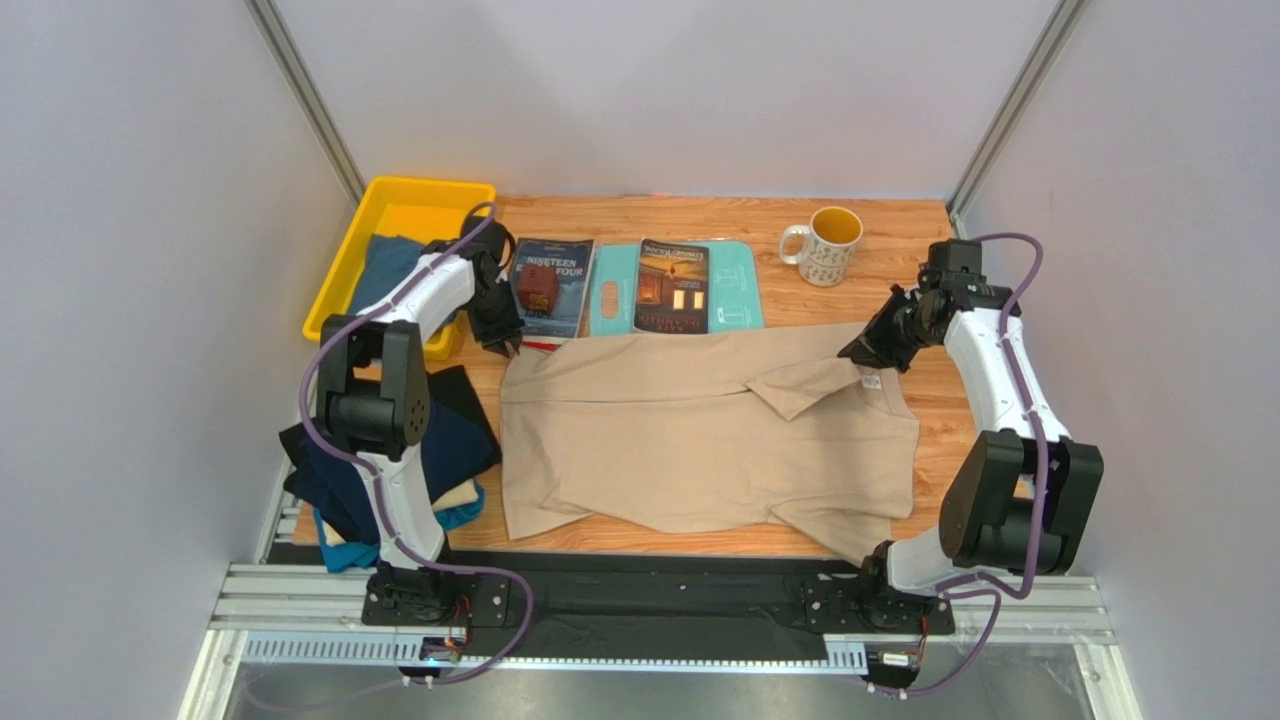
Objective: Fold and stack the t-shirts
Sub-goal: Fold the tshirt
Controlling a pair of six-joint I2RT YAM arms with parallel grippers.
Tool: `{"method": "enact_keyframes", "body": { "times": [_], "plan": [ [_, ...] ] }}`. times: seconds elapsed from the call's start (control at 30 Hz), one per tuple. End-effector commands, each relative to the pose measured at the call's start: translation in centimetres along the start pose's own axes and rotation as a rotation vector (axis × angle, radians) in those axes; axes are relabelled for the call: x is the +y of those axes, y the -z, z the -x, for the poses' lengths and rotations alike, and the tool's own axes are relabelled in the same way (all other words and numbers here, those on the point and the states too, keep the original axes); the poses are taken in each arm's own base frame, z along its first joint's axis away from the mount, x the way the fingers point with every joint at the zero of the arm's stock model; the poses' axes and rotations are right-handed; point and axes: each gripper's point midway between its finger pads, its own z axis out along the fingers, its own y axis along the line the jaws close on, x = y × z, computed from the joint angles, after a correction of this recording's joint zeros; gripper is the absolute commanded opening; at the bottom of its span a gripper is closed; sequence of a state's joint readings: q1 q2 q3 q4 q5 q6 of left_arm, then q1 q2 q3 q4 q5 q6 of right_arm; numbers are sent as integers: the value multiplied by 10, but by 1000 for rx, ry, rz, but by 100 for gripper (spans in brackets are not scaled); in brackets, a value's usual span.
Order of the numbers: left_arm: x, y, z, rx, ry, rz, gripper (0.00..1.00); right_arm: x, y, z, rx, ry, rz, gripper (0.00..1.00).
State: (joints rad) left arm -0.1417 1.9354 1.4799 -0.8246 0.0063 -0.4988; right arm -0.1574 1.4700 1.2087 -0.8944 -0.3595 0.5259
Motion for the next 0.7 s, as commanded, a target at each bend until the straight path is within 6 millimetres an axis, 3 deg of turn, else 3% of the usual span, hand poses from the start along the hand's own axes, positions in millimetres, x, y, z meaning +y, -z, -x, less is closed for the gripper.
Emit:
{"method": "enact_keyframes", "body": {
  "times": [0.0, 0.4, 0.5, 0.53, 0.67],
  "plan": [
    [-2, -14, -2, 21, -30, -14, 28, 6, 7, 0, -28, 28, 23, 0],
    [-1, -38, -5, 54, -43, -6, 27, 3, 6, -1, -19, 33, 10, 0],
    [1, -43, -8, 68, -44, -3, 16, 3, 5, -1, -14, 31, 11, 0],
    [1, -44, -9, 69, -43, -1, 0, 3, 5, -1, -14, 31, 11, 0],
    [2, -40, -6, 41, -39, 2, 0, 3, 5, -1, -15, 32, 12, 0]
  ]
}}
